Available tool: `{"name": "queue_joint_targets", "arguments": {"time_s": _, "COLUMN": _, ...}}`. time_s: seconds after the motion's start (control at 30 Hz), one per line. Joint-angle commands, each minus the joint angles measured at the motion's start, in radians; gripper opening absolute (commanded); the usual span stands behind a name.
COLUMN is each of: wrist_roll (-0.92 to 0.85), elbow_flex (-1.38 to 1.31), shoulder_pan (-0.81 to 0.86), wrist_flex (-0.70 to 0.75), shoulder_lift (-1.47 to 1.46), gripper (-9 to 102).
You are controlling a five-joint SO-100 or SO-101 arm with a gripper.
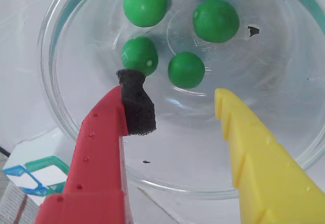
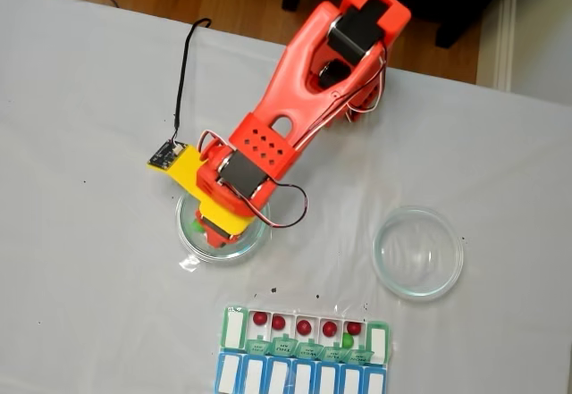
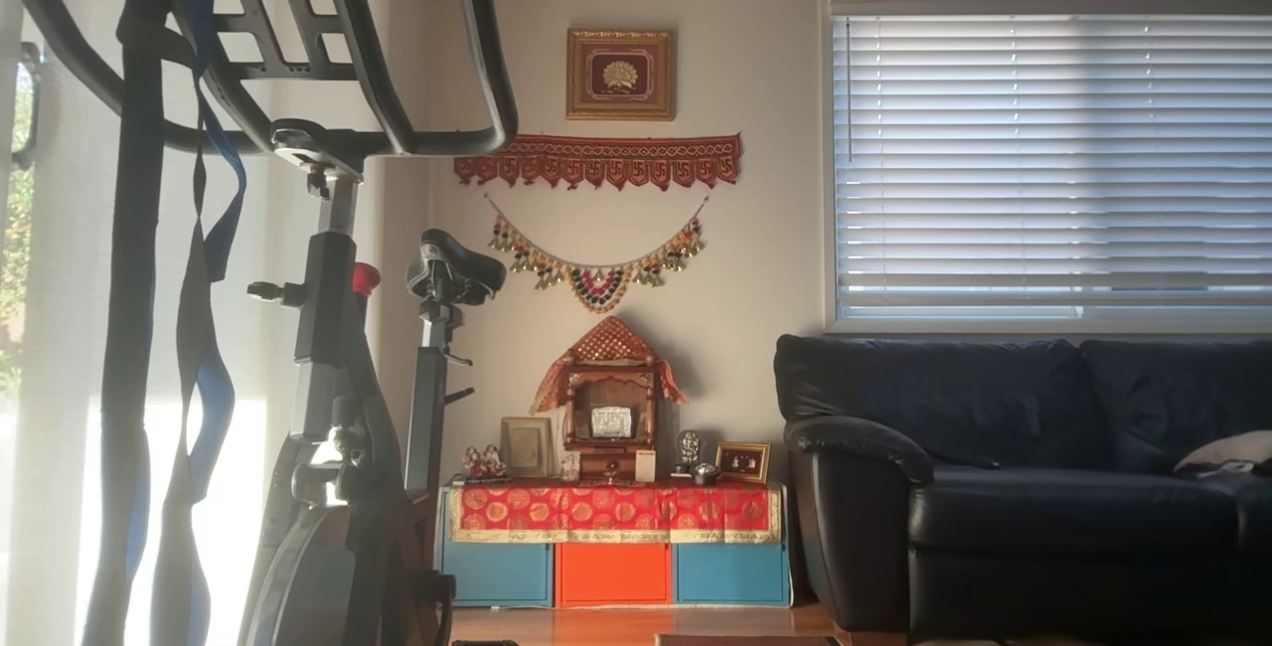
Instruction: Sort medicines into box.
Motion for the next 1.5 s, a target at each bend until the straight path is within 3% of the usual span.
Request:
{"name": "queue_joint_targets", "arguments": {"time_s": 0.0, "wrist_roll": -0.012, "elbow_flex": -0.067, "shoulder_pan": 0.000, "wrist_flex": -0.012, "shoulder_lift": 0.000, "gripper": 22}}
{"name": "queue_joint_targets", "arguments": {"time_s": 1.47, "wrist_roll": -0.031, "elbow_flex": -0.098, "shoulder_pan": 0.015, "wrist_flex": -0.011, "shoulder_lift": -0.084, "gripper": 18}}
